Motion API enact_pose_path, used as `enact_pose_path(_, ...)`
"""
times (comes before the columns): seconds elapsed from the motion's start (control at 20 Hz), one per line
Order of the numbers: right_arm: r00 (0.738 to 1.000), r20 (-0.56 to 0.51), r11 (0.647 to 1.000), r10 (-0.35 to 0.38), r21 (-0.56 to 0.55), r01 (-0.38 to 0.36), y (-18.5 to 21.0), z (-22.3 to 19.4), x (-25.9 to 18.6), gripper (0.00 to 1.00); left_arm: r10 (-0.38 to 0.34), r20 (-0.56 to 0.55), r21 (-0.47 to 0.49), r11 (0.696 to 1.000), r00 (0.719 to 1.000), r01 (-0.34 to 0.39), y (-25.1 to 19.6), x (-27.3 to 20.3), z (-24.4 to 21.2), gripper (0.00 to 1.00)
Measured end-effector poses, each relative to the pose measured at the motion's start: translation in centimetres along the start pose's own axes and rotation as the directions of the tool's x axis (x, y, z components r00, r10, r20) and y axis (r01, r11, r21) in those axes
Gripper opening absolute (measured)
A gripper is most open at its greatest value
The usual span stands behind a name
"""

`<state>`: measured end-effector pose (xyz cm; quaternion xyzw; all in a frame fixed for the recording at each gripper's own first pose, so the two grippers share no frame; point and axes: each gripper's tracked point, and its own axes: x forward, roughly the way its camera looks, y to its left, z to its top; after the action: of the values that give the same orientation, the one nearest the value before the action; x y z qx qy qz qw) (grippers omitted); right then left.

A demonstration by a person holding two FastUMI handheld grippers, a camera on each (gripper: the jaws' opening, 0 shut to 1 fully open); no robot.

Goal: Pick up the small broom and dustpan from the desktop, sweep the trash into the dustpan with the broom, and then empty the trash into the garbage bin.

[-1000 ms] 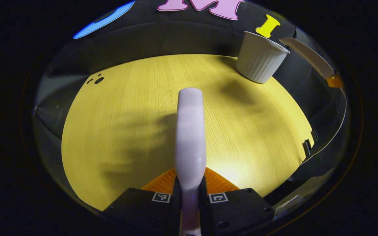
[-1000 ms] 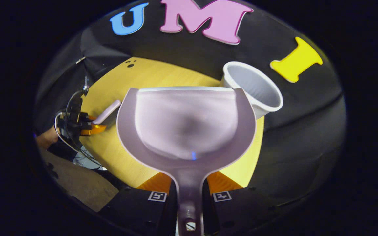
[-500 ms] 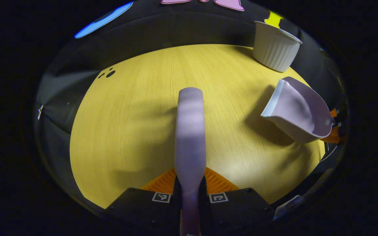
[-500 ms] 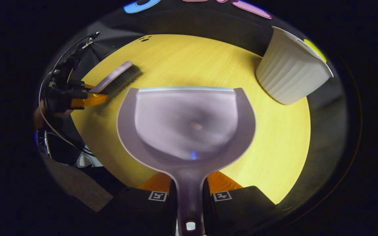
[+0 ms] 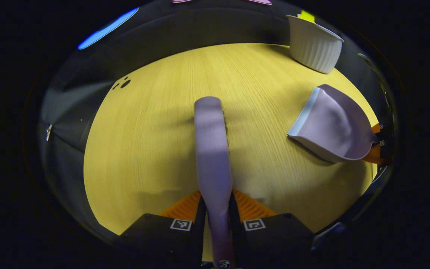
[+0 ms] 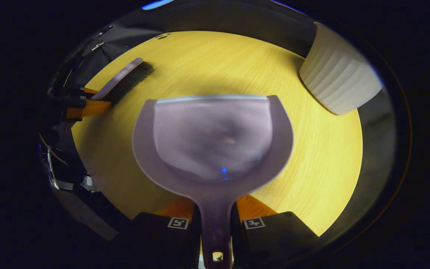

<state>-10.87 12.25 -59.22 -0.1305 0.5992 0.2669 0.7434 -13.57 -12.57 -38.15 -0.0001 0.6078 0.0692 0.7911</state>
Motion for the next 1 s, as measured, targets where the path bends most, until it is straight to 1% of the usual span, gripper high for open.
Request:
enact_pose_path(0.05,1.0,0.002,1.0,0.005,0.015,-0.005,0.2,0.0,0.0,0.4,0.003,-0.003,0.012,1.0,1.0,-0.003,-0.2,-0.1,0.1,0.31)
enact_pose_path(0.1,1.0,0.006,1.0,0.01,0.028,-0.01,0.4,0.0,-0.2,0.42,0.007,-0.002,0.021,1.0,1.0,-0.007,-0.1,-0.3,0.2,0.33)
enact_pose_path(0.15,1.0,0.018,0.999,0.021,0.042,-0.022,0.5,0.1,-0.7,0.47,0.015,0.006,0.025,1.0,1.0,-0.015,-0.1,-0.5,0.4,0.41)
enact_pose_path(0.25,0.998,0.049,0.998,0.026,0.064,-0.029,0.7,0.5,-2.7,0.53,0.017,0.035,0.007,1.0,0.999,-0.018,-0.1,-1.5,0.8,0.46)
enact_pose_path(0.45,0.993,0.112,0.996,0.019,0.086,-0.029,0.7,1.2,-6.1,0.55,0.03,0.113,-0.036,0.999,0.993,-0.026,0.7,-4.4,1.7,0.46)
enact_pose_path(0.5,0.99,0.141,0.994,0.026,0.101,-0.041,1.1,1.8,-7.3,0.56,0.032,0.146,-0.059,0.998,0.989,-0.023,0.9,-5.5,2.1,0.46)
enact_pose_path(0.55,0.987,0.157,0.993,0.025,0.111,-0.042,1.2,2.0,-8.0,0.48,0.031,0.167,-0.075,0.997,0.986,-0.019,1.0,-6.3,2.4,0.46)
enact_pose_path(0.6,0.983,0.18,0.991,0.024,0.124,-0.047,1.4,2.5,-8.7,0.56,0.032,0.188,-0.086,0.996,0.982,-0.016,1.1,-7.0,2.5,0.46)
enact_pose_path(0.7,0.972,0.234,0.987,0.016,0.154,-0.053,1.8,3.5,-10.6,0.56,0.04,0.241,-0.102,0.995,0.97,-0.015,1.4,-8.7,3.3,0.46)
enact_pose_path(0.8,0.949,0.314,0.981,0.005,0.181,-0.065,2.1,5.6,-12.5,0.56,0.046,0.323,-0.126,0.992,0.945,-0.005,1.8,-10.5,4.9,0.46)
enact_pose_path(0.85,0.931,0.365,0.979,0.005,0.189,-0.079,2.4,7.1,-13.7,0.56,0.047,0.378,-0.143,0.99,0.925,0.009,2.0,-11.8,6.0,0.46)
enact_pose_path(0.9,0.905,0.426,0.976,0.012,0.191,-0.103,2.8,8.9,-15.0,0.56,0.048,0.431,-0.161,0.987,0.901,0.024,2.0,-13.3,7.2,0.46)
enact_pose_path(1.0,0.853,0.522,0.976,-0.002,0.185,-0.111,2.9,12.0,-17.5,0.55,0.069,0.519,-0.203,0.978,0.852,0.044,2.9,-15.9,9.3,0.46)
